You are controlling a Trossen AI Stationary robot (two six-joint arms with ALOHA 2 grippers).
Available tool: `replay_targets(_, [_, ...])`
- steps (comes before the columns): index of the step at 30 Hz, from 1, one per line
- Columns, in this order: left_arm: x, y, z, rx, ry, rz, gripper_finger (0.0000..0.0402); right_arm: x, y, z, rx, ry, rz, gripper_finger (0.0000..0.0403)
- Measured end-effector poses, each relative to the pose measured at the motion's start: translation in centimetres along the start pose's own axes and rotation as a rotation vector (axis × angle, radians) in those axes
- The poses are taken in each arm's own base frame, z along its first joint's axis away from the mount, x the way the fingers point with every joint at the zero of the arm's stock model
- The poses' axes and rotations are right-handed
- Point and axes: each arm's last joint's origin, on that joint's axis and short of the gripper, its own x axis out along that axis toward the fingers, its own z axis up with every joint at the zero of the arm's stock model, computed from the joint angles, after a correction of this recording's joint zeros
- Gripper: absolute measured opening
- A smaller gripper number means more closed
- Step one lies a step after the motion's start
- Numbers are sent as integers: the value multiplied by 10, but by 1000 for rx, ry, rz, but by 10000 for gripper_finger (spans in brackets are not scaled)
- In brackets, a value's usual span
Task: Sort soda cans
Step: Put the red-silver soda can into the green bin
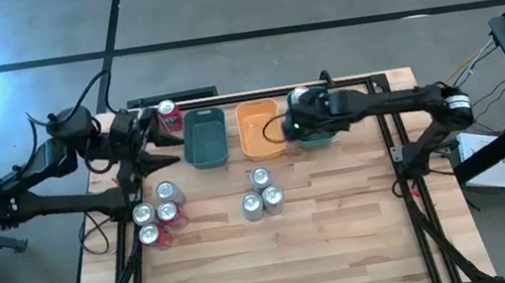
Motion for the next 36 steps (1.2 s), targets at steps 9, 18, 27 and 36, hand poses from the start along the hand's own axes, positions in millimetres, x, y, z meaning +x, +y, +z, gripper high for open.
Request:
replay_targets(9, [8, -4, -2, -8, 18, -45, 190, -65, 47, -71, -782, -42, 492, 361])
replay_targets(18, [11, -6, -3, -24, 19, -51, 190, -49, 78, -113, -705, 24, 501, 361])
replay_targets(27, [11, -6, -3, -51, 20, -50, 190, -28, 99, -125, -657, 4, 508, 361])
replay_targets(36, [11, -6, -3, -52, 24, -51, 190, -11, 110, -135, -718, -26, 492, 361])
